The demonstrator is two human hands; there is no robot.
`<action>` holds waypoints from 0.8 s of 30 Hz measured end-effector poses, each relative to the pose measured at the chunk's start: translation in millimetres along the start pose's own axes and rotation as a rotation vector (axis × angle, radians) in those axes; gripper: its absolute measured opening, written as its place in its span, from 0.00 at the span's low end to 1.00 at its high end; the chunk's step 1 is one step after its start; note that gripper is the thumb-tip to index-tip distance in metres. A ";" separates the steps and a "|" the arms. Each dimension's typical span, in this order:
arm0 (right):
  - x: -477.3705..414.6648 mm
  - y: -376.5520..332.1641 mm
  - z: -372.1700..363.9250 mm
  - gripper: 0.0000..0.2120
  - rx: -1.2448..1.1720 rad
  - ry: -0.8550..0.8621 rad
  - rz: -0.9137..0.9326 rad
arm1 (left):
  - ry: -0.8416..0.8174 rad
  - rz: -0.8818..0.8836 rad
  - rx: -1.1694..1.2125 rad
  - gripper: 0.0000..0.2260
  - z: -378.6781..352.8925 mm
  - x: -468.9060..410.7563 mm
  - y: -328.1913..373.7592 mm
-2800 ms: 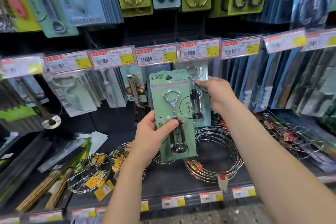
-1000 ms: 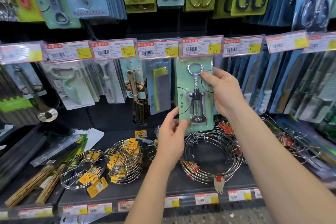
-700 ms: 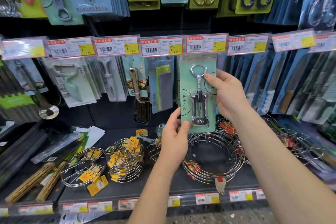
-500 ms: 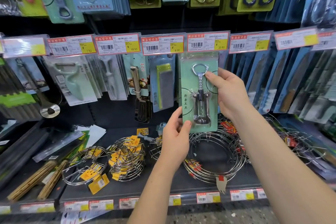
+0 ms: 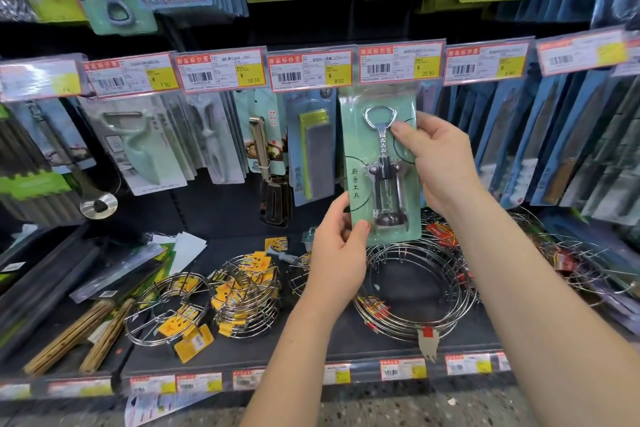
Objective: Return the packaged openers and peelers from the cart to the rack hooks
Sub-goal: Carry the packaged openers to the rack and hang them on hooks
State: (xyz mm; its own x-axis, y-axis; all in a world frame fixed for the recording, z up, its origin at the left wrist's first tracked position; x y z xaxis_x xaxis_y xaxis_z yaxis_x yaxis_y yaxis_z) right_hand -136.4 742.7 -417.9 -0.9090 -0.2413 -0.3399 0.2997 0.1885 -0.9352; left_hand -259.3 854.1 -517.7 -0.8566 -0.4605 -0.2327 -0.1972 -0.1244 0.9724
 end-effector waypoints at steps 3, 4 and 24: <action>1.0 0.1 -0.7 0.44 0.082 0.007 0.046 | -0.008 0.060 0.008 0.23 2.9 0.1 -6.6; 2.0 -0.3 -1.7 0.44 0.087 0.002 0.047 | -0.015 0.067 0.006 0.23 2.3 0.4 -7.3; -19.7 11.6 8.2 0.18 0.116 0.106 -0.079 | -0.100 0.025 -0.049 0.24 -4.8 -7.6 14.0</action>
State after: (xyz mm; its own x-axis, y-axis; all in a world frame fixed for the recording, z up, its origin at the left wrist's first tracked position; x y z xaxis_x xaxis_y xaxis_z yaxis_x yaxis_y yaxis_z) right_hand -112.7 741.8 -422.9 -0.9546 -0.1480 -0.2585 0.2522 0.0600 -0.9658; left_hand -253.3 851.7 -502.4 -0.9046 -0.3746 -0.2035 -0.1541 -0.1578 0.9754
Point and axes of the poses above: each hand's wrist, its own x-axis away from the middle knuckle, its own z-axis out of the back of the hand, y = z × x, the point moved 5 cm from there along -x, towards the middle knuckle, and after that the axes turned 3 degrees about x, right-handed, at the moved point
